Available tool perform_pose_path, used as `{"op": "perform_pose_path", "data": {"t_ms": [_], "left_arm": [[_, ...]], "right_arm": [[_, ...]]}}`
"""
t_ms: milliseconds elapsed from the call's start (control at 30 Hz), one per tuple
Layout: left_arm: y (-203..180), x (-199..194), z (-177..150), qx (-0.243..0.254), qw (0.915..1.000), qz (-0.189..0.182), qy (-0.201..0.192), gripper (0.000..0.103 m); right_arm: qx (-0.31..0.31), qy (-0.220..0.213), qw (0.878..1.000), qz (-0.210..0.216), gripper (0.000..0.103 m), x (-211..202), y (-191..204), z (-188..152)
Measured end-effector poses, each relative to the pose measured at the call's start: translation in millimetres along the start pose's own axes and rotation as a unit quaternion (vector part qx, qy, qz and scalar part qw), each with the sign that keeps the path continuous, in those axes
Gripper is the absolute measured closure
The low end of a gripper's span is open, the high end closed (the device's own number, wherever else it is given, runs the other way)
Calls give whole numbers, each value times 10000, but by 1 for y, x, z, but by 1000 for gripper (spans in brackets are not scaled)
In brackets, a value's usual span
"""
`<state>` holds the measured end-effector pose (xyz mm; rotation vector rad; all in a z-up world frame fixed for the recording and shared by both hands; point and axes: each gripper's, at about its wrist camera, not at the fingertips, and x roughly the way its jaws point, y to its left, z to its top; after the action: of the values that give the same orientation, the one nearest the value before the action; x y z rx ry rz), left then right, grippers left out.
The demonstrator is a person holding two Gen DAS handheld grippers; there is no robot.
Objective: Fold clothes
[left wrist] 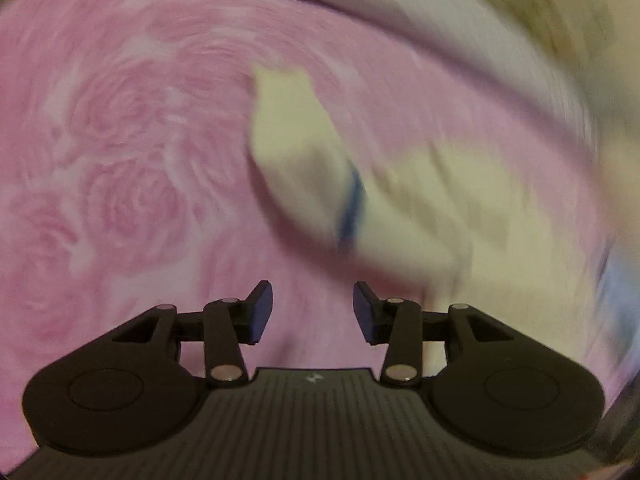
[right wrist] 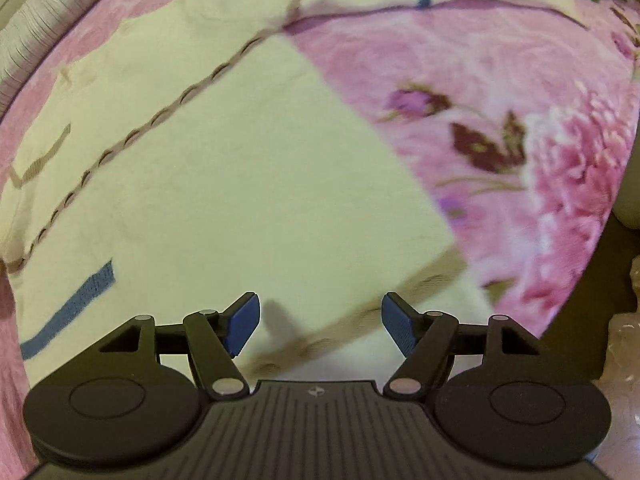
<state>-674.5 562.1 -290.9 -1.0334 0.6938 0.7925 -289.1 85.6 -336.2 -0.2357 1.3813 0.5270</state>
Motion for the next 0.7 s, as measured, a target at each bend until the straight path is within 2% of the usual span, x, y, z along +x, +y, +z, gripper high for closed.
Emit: {"op": "perform_pose_path", "data": {"t_ms": [67,133,200,267,333,367,400,433,533,600,633,667,700], "left_arm": [[12,19,31,-487,9987,-149,-93,62],[18,41,56,-731,9972,-152,-87,61],[26,69,71,-1044,9944,-147,68,60],[35,92,72,-1422,9893,-149,279,61],[43,108,65,-1887,9806,-295,443,73],[44,108,60,-2021,9780,-338,398,96],[46,106,54,-2122,9760,-362,327,97],[45,94,51,-2057,9780,-289,191,97],[40,43,42,-1694,9851,29,-299,97],[39,-6,30,-1341,9866,548,-747,94],[38,-30,23,-1155,9850,827,-974,92],[42,-46,13,-1034,9808,1280,-1047,89],[48,-59,2,-932,9737,1784,-1070,75]], "right_arm": [[74,-4,9999,-117,29,4,9,2],[142,11,9997,-221,28,8,16,4],[114,50,9994,-319,27,14,23,11],[77,72,9991,-407,25,17,28,13],[61,95,9988,-470,24,19,32,13],[43,106,9987,-500,23,22,33,13],[27,112,9985,-529,23,22,33,13],[14,121,9984,-553,23,23,34,13],[-16,143,9982,-588,23,25,34,15],[-32,156,9981,-598,23,26,34,17],[-36,162,9981,-601,23,25,34,16],[-39,168,9980,-604,22,25,35,16],[-43,174,9980,-607,20,25,36,16]]}}
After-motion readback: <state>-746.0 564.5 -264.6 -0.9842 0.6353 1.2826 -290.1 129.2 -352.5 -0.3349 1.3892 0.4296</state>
